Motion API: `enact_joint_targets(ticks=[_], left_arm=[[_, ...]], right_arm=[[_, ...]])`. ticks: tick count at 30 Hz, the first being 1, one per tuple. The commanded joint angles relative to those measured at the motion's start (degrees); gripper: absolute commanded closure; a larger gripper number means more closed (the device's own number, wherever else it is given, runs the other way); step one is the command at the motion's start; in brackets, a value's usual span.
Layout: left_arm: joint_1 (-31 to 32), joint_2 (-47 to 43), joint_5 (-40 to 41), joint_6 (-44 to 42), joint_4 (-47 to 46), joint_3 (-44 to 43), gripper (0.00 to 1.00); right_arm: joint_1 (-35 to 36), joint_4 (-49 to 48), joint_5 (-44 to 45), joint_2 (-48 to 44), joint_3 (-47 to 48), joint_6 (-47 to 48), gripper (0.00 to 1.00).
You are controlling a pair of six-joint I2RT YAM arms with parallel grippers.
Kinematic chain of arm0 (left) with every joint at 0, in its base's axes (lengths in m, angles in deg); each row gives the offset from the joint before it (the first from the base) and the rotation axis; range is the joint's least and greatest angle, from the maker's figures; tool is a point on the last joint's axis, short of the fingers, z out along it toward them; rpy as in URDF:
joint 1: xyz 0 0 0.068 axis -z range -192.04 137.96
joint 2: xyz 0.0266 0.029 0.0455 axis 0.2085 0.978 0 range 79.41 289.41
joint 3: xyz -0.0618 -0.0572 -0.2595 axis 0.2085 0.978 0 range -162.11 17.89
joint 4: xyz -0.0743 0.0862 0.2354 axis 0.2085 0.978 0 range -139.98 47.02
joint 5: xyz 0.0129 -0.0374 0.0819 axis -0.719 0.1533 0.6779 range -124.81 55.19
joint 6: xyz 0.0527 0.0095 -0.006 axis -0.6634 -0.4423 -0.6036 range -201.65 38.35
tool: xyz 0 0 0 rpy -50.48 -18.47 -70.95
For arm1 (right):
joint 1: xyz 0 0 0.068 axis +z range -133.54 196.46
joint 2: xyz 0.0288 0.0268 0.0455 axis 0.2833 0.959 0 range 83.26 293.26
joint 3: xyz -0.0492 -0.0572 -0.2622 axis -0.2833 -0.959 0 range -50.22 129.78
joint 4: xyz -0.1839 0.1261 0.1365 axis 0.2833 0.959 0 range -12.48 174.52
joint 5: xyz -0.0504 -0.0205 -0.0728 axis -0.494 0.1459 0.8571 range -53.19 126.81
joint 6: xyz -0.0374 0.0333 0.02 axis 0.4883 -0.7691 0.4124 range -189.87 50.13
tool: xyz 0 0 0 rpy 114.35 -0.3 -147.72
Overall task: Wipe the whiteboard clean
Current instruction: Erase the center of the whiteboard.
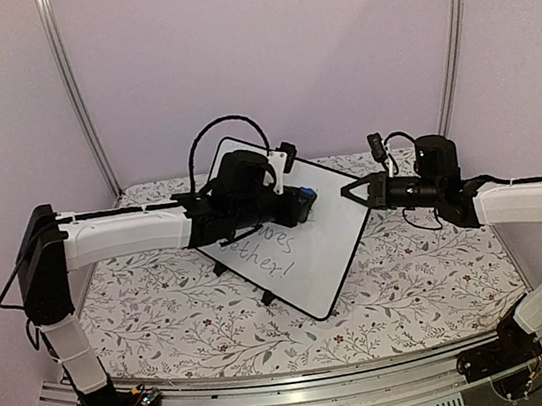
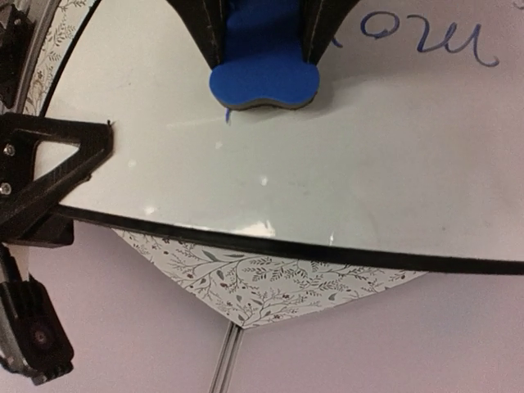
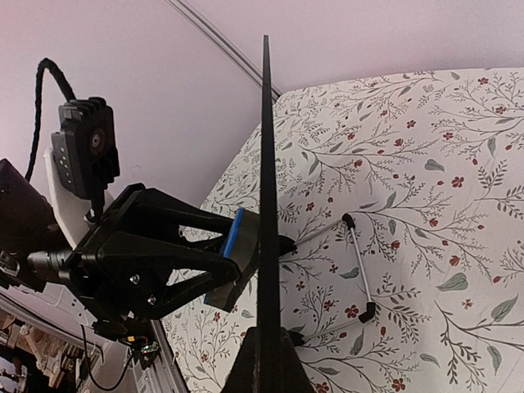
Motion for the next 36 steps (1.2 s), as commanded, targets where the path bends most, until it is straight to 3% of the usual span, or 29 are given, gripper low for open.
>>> enact_joint_targets(ticks=[1, 10, 27, 36], left_arm=[[0.32, -0.55, -0.16, 1.80, 5.49, 7.71, 1.00], [-3.30, -2.95, -1.44, 2.80, 3.55, 10.46, 1.00], [-0.20, 8.74, 2.12, -3.07, 8.96, -11.27, 1.00], [-0.16, 3.47, 2.65, -2.21, 8.41, -2.28, 1.00]], right_arm=[[6.43, 5.44, -10.44, 2.66, -1.93, 7.61, 1.00], [6.61, 5.15, -10.55, 2.79, -1.84, 7.43, 1.00], [7.00, 5.32, -10.67, 4.03, -0.85, 7.19, 1.00], [7.05, 6.05, -10.77, 4.21, -0.43, 7.66, 1.00]])
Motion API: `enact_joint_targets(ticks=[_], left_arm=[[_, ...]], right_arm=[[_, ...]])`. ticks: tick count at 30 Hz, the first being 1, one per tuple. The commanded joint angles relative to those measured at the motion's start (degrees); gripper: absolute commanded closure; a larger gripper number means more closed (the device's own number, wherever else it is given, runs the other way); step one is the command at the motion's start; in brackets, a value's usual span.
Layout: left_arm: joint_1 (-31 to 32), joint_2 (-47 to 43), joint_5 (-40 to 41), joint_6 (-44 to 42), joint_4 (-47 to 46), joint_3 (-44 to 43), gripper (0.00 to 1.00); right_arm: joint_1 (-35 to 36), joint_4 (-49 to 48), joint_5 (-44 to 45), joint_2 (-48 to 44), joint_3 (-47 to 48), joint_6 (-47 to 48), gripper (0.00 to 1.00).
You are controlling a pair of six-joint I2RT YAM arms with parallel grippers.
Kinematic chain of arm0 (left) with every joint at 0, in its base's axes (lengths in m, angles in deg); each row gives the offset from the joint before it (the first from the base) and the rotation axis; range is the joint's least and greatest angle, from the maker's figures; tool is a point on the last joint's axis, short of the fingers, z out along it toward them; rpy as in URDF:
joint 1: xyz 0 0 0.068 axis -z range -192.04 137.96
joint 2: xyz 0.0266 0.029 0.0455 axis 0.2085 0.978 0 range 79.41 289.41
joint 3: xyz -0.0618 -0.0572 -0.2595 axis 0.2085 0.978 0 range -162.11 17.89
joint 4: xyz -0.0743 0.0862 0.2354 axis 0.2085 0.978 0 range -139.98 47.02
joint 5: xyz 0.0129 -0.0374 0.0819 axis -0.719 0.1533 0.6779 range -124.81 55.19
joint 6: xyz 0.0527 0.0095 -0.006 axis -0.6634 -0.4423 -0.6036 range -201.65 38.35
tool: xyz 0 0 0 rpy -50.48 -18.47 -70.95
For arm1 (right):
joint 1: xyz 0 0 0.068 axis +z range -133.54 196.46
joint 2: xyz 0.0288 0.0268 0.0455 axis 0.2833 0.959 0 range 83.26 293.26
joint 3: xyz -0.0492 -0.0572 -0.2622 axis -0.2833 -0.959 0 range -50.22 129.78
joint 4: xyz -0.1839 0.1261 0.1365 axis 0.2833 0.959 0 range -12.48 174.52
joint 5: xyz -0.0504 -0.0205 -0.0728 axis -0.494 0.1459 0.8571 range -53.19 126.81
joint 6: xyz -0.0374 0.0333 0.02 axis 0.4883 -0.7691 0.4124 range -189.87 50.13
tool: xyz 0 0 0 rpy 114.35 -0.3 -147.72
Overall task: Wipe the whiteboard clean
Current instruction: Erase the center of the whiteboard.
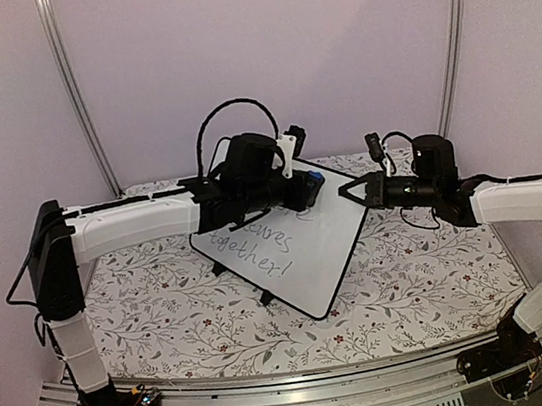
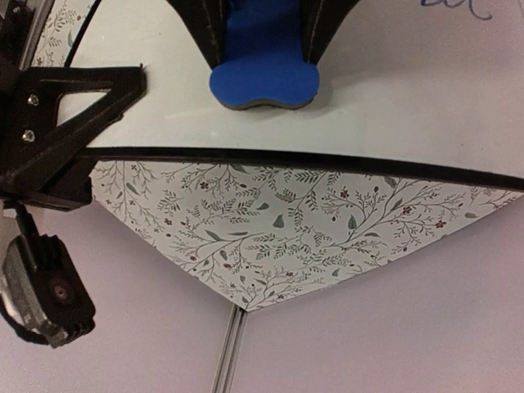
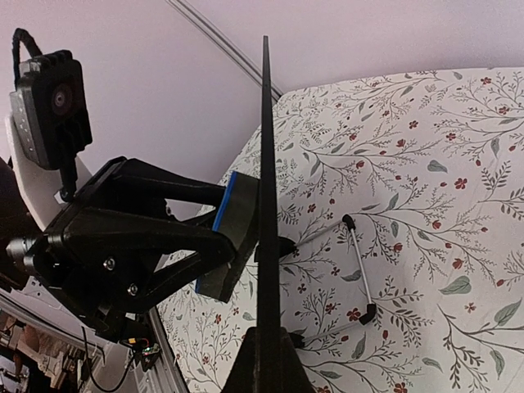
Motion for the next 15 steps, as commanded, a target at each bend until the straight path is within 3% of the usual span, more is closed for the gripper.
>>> enact_joint_targets(ticks=[1, 9, 15], left_arm=[[0.01, -1.01, 1.74, 0.19, 4.33, 8.28, 1.00], [-0.56, -5.89, 2.39, 0.92, 4.80, 15.57, 1.00], [-7.37, -10.05, 1.78, 2.57, 2.69, 17.56, 1.00]], right_arm=[[6.83, 6.92, -10.83, 3.03, -0.90, 8.37, 1.00], [6.76, 9.08, -10.87, 2.31, 0.72, 9.82, 1.00], [6.71, 12.67, -10.36, 0.57, 2.00, 11.59, 1.00]])
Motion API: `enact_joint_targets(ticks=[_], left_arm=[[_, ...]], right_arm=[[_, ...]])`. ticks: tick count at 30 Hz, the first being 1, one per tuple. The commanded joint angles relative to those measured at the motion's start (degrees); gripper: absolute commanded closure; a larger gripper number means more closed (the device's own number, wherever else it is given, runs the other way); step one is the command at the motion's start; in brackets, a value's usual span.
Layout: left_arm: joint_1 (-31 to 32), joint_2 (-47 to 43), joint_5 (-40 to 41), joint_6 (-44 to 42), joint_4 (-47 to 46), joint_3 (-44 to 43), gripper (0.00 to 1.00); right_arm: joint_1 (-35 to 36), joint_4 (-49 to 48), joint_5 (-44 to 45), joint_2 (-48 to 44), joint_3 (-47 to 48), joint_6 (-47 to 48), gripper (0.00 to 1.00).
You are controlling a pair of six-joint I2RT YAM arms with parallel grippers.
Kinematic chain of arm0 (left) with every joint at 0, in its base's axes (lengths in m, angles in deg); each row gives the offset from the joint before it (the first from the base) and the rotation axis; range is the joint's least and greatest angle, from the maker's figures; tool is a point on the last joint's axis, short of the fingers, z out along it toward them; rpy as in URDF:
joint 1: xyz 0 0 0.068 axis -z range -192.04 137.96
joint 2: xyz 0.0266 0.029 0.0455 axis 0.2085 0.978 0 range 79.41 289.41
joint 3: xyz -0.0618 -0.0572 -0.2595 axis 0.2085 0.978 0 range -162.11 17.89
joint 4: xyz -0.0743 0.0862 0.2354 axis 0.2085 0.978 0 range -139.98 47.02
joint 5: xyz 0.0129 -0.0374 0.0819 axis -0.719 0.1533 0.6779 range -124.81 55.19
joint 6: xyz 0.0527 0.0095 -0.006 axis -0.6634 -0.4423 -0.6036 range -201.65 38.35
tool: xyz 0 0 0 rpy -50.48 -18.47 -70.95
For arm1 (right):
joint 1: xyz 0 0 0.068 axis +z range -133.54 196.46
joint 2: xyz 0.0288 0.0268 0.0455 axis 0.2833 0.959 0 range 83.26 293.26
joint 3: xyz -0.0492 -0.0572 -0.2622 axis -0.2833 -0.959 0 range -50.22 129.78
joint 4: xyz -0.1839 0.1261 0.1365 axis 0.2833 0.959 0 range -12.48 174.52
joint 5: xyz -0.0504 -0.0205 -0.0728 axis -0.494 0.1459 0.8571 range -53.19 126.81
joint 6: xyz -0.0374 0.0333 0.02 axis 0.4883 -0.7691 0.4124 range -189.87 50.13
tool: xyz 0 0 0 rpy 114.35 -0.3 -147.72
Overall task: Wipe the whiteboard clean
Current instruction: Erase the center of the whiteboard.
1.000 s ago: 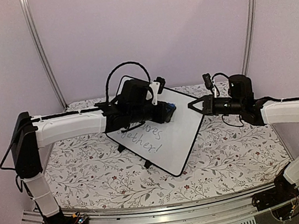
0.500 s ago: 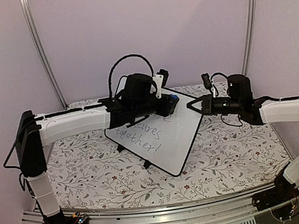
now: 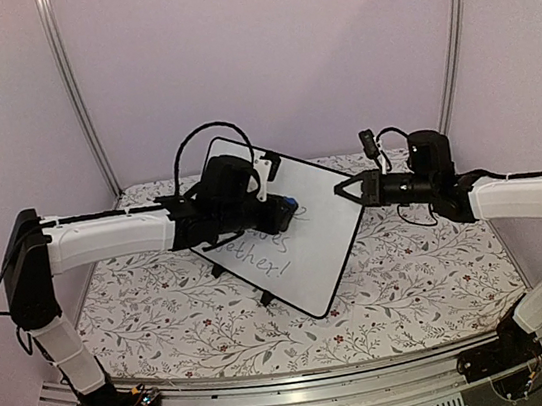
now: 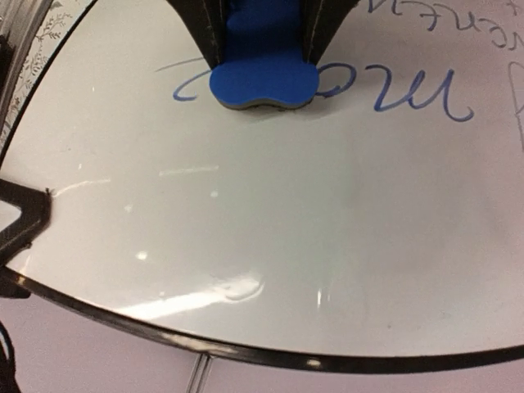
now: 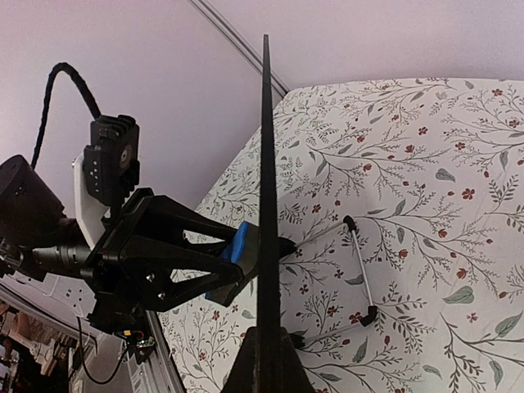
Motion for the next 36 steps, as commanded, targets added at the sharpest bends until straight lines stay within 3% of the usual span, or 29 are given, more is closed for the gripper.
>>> enact_joint_targets(ticks=[1, 8, 18, 25, 32, 36], left_arm=[[-7.14, -1.62, 1.55, 1.29, 2.37, 2.40, 1.00], [-12.28, -3.81, 1.84, 0.10, 0.94, 1.86, 1.00], [-16.11, -8.13, 11.40, -3.63, -1.13, 6.72, 1.00], [-18.60, -13.52, 12.11, -1.90, -8.84, 15.76, 1.00], [-19.04, -12.79, 12.53, -2.79, -5.15, 13.83, 1.00], [-20.40, -13.09, 7.65, 0.89, 1.37, 9.54, 1.00]], right_arm=[[5.63, 10.35, -10.21, -0.03, -0.43, 8.83, 1.00], [2.33, 15.52, -14.17, 0.13, 1.89, 10.37, 1.00], [-1.80, 24.14, -19.94, 1.37, 5.09, 13.24, 1.00], [-4.79, 29.00, -21.10, 1.53, 7.22, 15.26, 1.00], [-6.60, 32.84, -21.48, 1.62, 10.26, 17.44, 1.00], [-6.63, 34.55, -22.16, 3.93, 13.15, 17.74, 1.00]])
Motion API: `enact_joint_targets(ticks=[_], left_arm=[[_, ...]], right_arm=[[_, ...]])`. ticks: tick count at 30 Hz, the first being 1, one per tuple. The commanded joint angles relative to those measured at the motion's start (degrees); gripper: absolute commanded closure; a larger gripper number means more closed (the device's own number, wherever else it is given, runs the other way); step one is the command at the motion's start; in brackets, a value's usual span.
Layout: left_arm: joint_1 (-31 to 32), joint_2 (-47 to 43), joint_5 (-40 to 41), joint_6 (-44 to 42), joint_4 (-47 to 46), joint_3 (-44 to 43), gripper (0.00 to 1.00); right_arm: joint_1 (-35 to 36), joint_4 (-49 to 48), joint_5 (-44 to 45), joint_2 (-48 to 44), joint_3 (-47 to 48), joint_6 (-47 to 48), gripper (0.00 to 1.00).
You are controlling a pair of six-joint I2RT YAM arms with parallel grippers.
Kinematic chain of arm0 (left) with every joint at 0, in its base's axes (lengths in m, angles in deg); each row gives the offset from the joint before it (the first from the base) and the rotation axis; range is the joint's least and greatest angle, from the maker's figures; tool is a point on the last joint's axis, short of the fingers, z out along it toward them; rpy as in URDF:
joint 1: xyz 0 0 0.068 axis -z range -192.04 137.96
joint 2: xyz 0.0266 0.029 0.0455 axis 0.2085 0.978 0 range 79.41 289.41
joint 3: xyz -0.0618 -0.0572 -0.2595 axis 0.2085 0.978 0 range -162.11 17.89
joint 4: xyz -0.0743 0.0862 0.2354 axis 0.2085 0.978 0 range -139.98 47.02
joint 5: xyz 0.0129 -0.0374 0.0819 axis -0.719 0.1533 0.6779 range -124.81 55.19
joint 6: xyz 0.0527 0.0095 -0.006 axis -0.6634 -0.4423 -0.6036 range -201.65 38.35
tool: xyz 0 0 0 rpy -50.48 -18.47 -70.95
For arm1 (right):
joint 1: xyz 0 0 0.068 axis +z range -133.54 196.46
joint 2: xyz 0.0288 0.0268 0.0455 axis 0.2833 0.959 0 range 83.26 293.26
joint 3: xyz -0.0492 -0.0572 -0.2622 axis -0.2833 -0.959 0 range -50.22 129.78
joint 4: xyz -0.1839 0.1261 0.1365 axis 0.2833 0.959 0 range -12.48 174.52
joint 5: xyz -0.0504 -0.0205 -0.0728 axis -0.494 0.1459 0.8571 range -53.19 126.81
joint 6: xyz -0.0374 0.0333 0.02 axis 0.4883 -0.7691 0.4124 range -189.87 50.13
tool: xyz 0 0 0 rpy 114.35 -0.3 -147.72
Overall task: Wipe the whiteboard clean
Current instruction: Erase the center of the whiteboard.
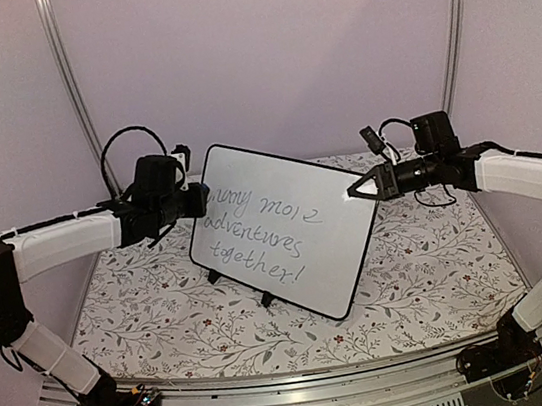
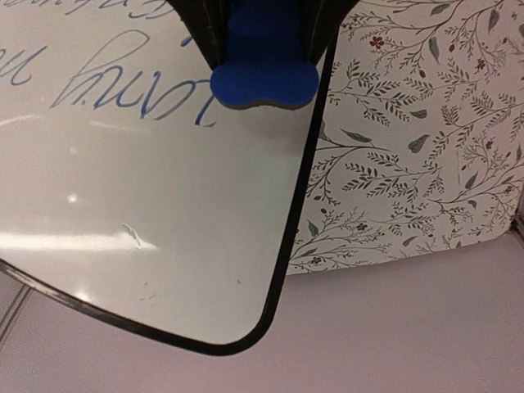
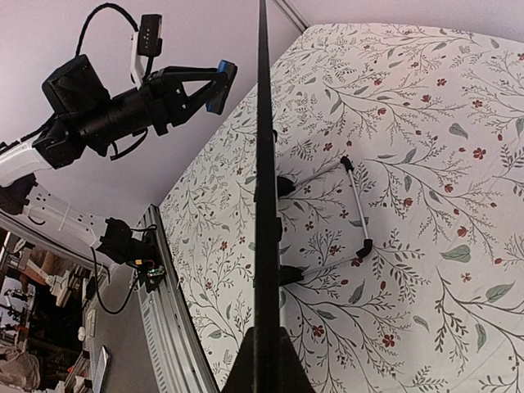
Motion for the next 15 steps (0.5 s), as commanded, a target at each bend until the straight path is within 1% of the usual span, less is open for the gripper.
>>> enact_joint_targets(ticks=[1, 5, 9, 11, 15], left_arm=[[-2.21, -0.86, -3.84, 2.70, 5.56, -5.38, 1.00], [-4.96, -0.96, -9.67, 0.91, 11.05, -10.33, 1.00], [-5.40, 0.35, -12.94, -5.63, 17.58, -14.52, 1.00], [-5.44, 0.40, -13.53, -8.60, 18.96, -14.32, 1.00], [-5.48, 0.25, -14.02, -13.62, 18.33, -10.21, 1.00]], right_arm=[[0.90, 8.72, -6.47, 3.51, 2.74, 3.05, 1.00], [0.93, 9.15, -7.39, 5.67, 4.10, 3.68, 1.00], [0.91, 9.12, -6.84, 6.37, 5.30, 3.82, 1.00], [0.93, 9.21, -6.54, 6.57, 6.18, 3.86, 1.00], [0.88, 9.58, -6.09, 6.73, 8.00, 4.16, 1.00]])
